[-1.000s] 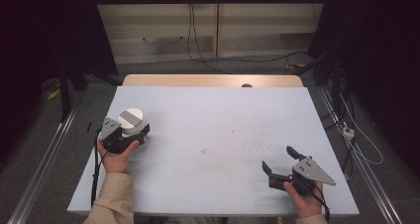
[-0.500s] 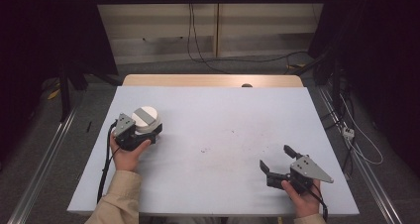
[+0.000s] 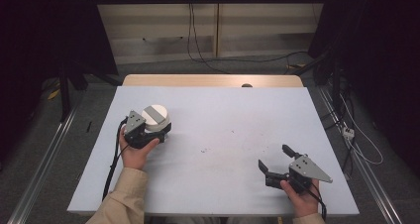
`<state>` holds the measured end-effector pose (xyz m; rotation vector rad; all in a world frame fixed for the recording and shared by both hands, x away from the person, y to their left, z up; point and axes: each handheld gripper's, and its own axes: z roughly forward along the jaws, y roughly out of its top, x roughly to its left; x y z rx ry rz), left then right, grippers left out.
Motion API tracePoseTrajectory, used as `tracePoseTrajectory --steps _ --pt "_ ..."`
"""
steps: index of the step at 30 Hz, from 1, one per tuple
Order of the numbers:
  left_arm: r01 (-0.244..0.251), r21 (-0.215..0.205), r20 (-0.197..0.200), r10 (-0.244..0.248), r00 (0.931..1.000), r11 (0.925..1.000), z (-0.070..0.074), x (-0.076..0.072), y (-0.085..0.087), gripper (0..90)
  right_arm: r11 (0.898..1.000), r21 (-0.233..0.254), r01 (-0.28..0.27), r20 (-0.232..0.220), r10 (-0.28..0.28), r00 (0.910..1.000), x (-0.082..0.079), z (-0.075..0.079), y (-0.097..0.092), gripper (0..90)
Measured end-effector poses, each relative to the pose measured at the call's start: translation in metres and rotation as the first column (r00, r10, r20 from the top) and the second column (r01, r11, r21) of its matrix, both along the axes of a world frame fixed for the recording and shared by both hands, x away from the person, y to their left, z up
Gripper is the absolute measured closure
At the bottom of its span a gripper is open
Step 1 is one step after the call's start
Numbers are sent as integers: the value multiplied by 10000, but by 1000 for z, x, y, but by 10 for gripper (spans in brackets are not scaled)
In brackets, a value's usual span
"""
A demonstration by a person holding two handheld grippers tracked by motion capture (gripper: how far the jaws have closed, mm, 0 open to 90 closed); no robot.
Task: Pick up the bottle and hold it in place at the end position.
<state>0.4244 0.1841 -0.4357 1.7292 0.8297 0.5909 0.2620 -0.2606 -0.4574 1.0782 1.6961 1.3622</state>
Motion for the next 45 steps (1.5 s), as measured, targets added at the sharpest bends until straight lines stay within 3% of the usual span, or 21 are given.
tracePoseTrajectory --steps 2,13,17,18,34,45 --pt "42 -142 -33 -42 10000 9999 0 1 -3 184 10000 -21 0 -21 0 10000 0 0 0 40" --pt "420 -100 -75 -420 9991 9991 3 6 -18 184 10000 -46 -71 59 71 10000 0 1 2 41" --pt "518 81 -285 -516 9983 9986 1 8 -24 184 9998 -77 -200 -4 200 9998 1 1 2 41" --pt "524 -89 -340 -526 9980 9986 2 9 -26 184 9998 -50 -206 -3 206 9998 1 1 3 41" --pt "813 -79 -560 -816 9951 9967 1 18 -45 184 9997 36 -224 -56 224 9997 4 1 4 42" --pt "1328 -53 -653 -1328 9890 9911 -2 25 -63 184 9995 54 -305 -66 305 9995 5 1 6 42"
